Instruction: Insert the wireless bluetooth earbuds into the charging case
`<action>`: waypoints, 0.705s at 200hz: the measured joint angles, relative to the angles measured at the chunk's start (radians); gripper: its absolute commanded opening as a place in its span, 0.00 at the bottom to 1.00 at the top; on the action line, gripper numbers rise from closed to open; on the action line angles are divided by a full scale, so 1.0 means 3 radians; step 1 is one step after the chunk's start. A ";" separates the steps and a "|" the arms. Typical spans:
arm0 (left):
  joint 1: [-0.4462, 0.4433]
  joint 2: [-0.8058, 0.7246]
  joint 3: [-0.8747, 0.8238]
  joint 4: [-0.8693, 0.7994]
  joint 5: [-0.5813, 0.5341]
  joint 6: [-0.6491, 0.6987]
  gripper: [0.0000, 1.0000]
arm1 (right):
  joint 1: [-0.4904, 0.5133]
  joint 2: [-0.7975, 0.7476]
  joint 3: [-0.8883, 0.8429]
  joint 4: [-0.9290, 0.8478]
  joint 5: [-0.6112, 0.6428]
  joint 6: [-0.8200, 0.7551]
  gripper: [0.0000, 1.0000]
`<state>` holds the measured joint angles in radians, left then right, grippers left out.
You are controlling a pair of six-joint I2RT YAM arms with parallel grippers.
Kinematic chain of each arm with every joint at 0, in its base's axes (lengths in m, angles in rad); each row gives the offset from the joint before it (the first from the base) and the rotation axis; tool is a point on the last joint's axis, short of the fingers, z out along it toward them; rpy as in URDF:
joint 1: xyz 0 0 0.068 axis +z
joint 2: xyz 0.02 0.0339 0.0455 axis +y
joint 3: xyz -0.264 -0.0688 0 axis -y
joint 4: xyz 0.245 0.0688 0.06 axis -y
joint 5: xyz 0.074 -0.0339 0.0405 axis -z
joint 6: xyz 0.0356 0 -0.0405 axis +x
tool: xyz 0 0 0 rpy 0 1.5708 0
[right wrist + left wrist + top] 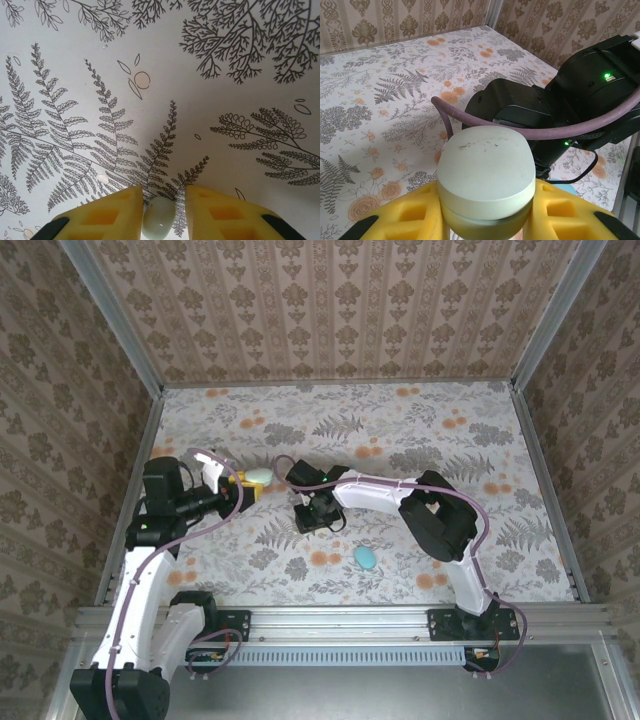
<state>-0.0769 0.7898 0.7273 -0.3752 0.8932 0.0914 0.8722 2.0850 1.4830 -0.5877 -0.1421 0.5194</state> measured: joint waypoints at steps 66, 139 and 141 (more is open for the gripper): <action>0.0000 0.0000 -0.0003 0.0001 0.0000 0.0000 0.00 | 0.0065 0.0004 0.0019 -0.0022 0.0029 0.0001 0.18; 0.0000 0.0033 -0.0003 0.0131 0.0135 -0.0028 0.00 | 0.0066 -0.0974 -0.0245 0.0004 0.0277 -0.0179 0.16; 0.0000 0.0041 -0.0003 0.0140 0.0142 -0.0031 0.00 | 0.0066 -0.1015 -0.0245 0.0004 0.0277 -0.0186 0.16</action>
<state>-0.0769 0.8021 0.7265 -0.3332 0.9360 0.0822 0.8921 1.7805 1.4094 -0.5865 -0.0589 0.4637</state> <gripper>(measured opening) 0.326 0.163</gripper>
